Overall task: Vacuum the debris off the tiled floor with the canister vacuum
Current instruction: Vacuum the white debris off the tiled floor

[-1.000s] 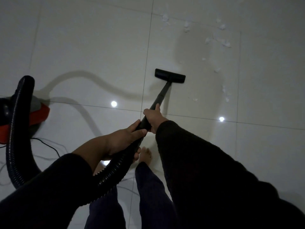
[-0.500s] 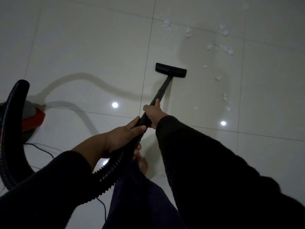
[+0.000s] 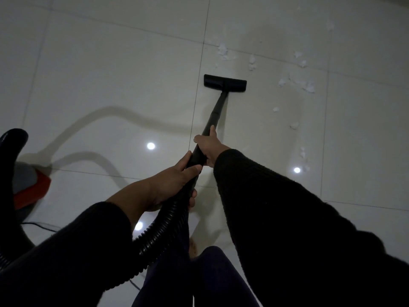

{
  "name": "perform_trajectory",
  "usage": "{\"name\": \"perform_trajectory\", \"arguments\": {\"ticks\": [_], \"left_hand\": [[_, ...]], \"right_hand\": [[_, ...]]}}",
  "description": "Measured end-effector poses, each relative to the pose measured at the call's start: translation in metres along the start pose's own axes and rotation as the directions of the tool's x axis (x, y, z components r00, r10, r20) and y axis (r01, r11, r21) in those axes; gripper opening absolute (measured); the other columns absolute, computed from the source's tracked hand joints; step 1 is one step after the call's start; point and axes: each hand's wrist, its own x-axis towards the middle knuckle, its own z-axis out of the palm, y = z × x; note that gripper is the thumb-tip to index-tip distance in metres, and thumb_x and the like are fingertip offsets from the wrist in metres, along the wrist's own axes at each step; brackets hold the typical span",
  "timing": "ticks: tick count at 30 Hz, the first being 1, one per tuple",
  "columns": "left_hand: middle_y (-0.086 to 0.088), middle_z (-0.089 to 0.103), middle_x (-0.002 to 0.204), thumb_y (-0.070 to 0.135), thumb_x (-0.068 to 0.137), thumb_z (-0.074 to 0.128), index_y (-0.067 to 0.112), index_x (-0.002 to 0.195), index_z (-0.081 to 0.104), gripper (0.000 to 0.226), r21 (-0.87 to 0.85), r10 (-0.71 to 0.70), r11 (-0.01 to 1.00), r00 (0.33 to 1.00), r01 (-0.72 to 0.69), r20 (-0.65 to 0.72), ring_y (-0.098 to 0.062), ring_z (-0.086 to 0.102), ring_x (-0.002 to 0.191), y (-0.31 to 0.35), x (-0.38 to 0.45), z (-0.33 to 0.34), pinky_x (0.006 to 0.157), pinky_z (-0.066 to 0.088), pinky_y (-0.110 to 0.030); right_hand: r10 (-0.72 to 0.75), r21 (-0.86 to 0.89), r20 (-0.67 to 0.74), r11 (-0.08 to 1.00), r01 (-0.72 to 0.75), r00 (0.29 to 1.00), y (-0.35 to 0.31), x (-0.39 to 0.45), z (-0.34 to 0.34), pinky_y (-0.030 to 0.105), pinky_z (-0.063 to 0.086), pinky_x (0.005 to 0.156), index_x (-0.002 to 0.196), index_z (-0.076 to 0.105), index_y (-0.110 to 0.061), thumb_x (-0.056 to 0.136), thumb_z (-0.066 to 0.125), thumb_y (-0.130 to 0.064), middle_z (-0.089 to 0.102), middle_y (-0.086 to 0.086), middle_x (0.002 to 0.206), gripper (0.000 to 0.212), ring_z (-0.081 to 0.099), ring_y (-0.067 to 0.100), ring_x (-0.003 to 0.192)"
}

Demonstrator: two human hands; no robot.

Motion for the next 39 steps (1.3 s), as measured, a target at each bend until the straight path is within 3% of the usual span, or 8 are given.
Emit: {"name": "perform_trajectory", "arguments": {"ticks": [5,18,23,28,35,39], "left_hand": [[-0.012,0.052,0.07,0.03,0.099,0.043,0.048,0.146,0.002,0.065,0.011,-0.003,1.0,1.0,0.003,0.015,-0.017,0.055,0.051,0.051,0.011,-0.021,0.046,0.049,-0.026],[-0.011,0.053,0.066,0.032,0.098,0.044,0.048,0.147,-0.001,0.068,-0.047,-0.01,0.999,1.0,0.008,-0.026,-0.017,0.057,0.048,0.149,0.047,-0.039,0.047,0.051,-0.026],[-0.012,0.053,0.069,0.033,0.099,0.043,0.05,0.146,0.0,0.067,-0.013,-0.017,1.0,0.999,0.017,-0.047,-0.017,0.056,0.049,0.193,0.066,-0.042,0.048,0.05,-0.027],[-0.011,0.053,0.069,0.034,0.098,0.043,0.051,0.146,0.002,0.065,-0.023,-0.026,0.999,0.999,0.025,-0.048,-0.016,0.056,0.048,0.236,0.09,-0.036,0.048,0.05,-0.028],[-0.01,0.054,0.067,0.033,0.098,0.044,0.052,0.145,0.002,0.066,-0.066,-0.046,0.997,0.997,0.042,-0.064,-0.016,0.056,0.049,0.284,0.125,-0.034,0.048,0.05,-0.028],[-0.01,0.053,0.068,0.034,0.098,0.043,0.052,0.145,0.003,0.065,-0.034,-0.056,0.998,0.995,0.054,-0.079,-0.016,0.055,0.048,0.308,0.138,-0.04,0.048,0.049,-0.027]], "right_hand": [[0.009,0.014,0.008,1.0,-0.009,1.0,-0.05,0.016,0.001,0.05,0.052,0.093,0.15,-0.009,-0.041,0.093,0.045,-0.014,0.047,0.012,0.135,0.083,0.055,0.029,0.101],[0.011,-0.017,0.046,1.0,-0.01,0.999,-0.152,0.061,-0.012,0.054,0.051,0.096,0.15,-0.01,-0.041,0.092,0.046,-0.015,0.048,0.01,0.119,0.085,0.056,0.033,0.108],[0.02,0.029,0.074,0.999,-0.022,0.997,-0.192,0.08,-0.027,0.054,0.05,0.097,0.149,-0.01,-0.044,0.093,0.046,-0.013,0.039,0.012,0.143,0.085,0.052,0.031,0.105],[0.035,-0.03,0.08,0.999,-0.033,0.996,-0.234,0.096,-0.051,0.054,0.05,0.097,0.148,-0.012,-0.044,0.092,0.045,-0.015,0.037,0.013,0.146,0.085,0.054,0.033,0.111],[0.027,-0.098,0.079,0.995,-0.019,0.996,-0.284,0.124,-0.073,0.053,0.052,0.094,0.147,-0.012,-0.046,0.088,0.046,-0.019,0.046,0.012,0.138,0.087,0.058,0.033,0.105],[0.03,-0.053,0.082,0.998,-0.026,0.996,-0.303,0.14,-0.078,0.053,0.053,0.093,0.147,-0.012,-0.046,0.091,0.046,-0.017,0.047,0.008,0.121,0.086,0.059,0.031,0.101]]}}
